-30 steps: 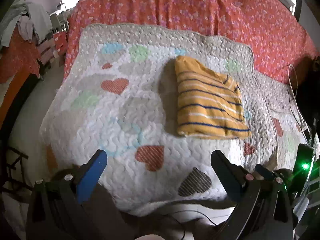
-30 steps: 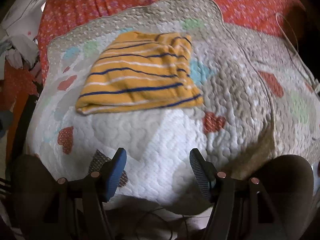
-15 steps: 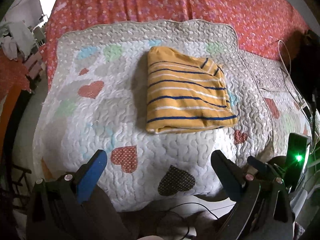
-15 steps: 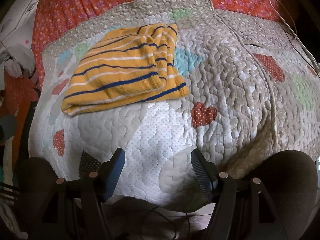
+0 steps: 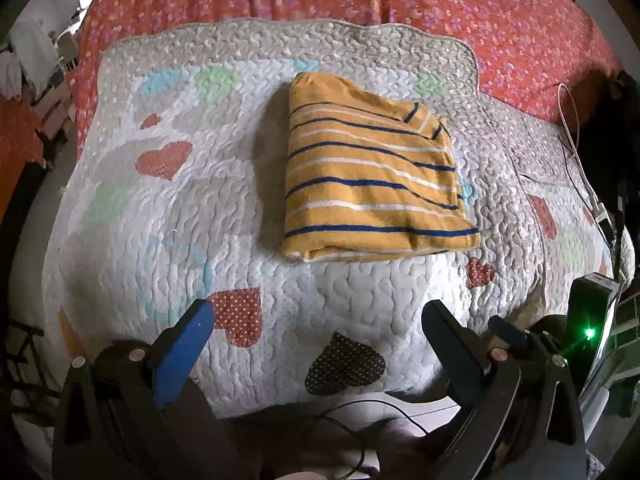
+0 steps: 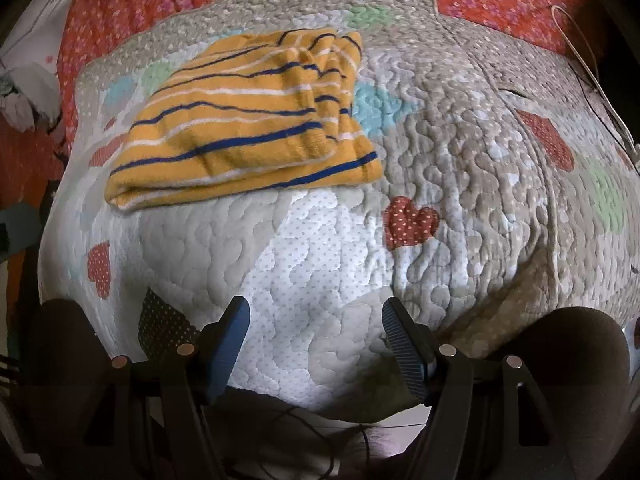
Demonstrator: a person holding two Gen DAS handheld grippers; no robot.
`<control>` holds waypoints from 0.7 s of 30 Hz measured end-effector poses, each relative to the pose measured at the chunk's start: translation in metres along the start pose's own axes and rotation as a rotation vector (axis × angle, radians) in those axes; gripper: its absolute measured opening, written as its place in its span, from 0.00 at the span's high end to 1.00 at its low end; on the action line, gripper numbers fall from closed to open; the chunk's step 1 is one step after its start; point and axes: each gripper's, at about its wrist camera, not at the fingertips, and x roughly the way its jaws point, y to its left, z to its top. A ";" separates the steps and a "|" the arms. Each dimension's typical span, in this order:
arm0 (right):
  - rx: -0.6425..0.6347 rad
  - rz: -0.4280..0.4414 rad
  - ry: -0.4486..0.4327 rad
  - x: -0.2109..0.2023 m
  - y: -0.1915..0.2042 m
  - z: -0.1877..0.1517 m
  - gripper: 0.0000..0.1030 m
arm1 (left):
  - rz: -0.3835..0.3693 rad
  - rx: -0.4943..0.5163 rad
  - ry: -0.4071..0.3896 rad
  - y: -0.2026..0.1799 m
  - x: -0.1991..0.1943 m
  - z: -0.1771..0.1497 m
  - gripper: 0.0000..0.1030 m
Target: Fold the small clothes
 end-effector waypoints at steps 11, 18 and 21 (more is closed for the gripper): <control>-0.008 -0.019 0.009 0.002 0.003 0.002 0.29 | -0.027 -0.045 0.028 0.013 0.010 -0.002 0.00; -0.002 -0.016 0.002 0.003 0.002 0.006 0.29 | -0.034 -0.062 0.051 0.016 0.015 -0.004 0.00; -0.004 -0.015 -0.005 0.003 0.000 0.011 0.29 | -0.036 -0.068 0.064 0.016 0.018 -0.005 0.00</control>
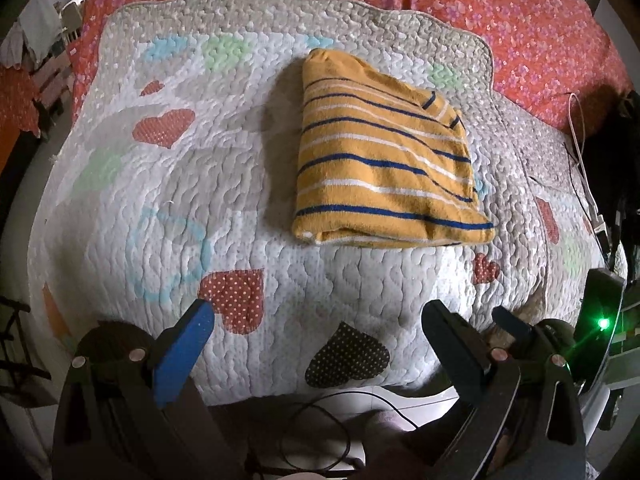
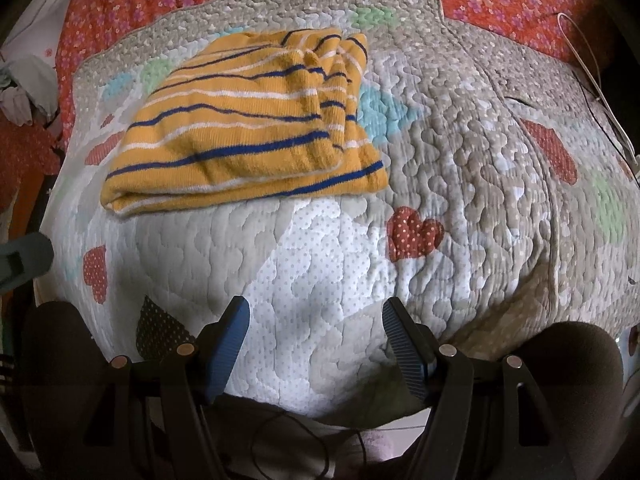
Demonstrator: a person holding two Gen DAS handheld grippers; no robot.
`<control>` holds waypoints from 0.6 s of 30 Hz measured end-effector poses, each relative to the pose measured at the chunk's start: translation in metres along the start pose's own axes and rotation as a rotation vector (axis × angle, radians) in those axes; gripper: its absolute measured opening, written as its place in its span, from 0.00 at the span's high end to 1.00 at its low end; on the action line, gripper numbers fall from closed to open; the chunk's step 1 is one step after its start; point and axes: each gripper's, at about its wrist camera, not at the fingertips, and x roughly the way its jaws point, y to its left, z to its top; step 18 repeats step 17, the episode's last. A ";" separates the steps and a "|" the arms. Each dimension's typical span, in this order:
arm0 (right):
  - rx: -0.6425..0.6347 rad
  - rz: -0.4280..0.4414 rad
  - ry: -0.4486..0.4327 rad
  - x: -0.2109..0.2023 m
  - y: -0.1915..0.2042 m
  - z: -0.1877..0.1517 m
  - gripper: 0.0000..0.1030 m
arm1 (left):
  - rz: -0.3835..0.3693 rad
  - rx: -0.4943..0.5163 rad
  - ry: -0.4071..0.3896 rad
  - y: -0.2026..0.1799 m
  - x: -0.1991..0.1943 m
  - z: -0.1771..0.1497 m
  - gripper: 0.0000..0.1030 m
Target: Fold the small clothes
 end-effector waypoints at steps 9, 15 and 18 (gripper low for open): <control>0.013 0.007 0.014 0.005 -0.004 -0.003 0.29 | 0.001 -0.008 0.034 0.000 0.008 -0.001 0.00; 0.014 0.012 0.017 0.006 -0.003 -0.005 0.29 | -0.003 -0.032 0.053 0.003 0.012 -0.002 0.00; 0.020 0.015 0.020 0.005 -0.004 -0.006 0.29 | -0.001 -0.044 0.059 0.006 0.013 -0.002 0.00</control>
